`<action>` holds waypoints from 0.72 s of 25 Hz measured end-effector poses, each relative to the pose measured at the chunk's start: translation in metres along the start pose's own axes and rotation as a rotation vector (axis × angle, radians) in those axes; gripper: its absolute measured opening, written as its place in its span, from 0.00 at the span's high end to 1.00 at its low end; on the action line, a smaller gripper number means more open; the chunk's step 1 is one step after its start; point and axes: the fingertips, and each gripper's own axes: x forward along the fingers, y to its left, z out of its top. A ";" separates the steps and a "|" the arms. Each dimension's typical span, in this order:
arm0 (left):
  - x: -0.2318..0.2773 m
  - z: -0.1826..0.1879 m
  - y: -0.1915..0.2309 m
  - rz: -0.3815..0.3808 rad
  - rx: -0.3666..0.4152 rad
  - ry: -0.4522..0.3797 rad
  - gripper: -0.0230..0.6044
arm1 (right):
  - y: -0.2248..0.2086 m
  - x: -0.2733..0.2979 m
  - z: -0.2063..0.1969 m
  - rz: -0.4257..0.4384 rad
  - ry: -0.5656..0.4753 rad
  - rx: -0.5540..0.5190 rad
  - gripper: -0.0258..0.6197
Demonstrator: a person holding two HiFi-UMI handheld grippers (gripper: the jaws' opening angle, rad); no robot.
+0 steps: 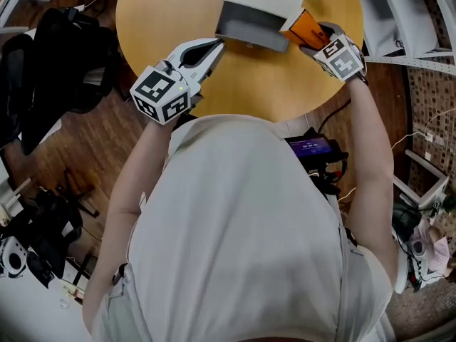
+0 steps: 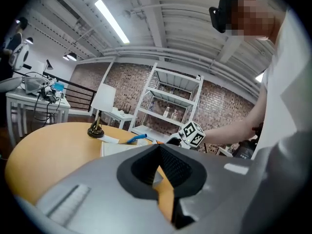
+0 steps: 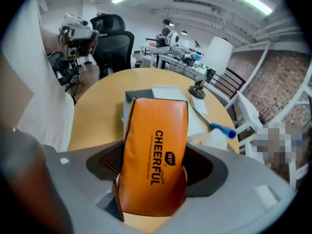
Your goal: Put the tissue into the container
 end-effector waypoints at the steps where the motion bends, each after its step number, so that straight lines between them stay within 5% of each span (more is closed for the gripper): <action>1: -0.002 -0.001 0.000 0.007 -0.006 -0.006 0.96 | 0.005 0.001 0.020 0.024 -0.020 -0.030 0.39; 7: -0.030 -0.005 0.024 0.056 -0.031 -0.026 0.96 | 0.044 0.067 0.098 0.143 0.033 -0.199 0.39; 18: -0.049 0.001 0.024 0.088 -0.040 -0.041 0.96 | 0.055 0.125 0.090 0.140 0.131 -0.284 0.38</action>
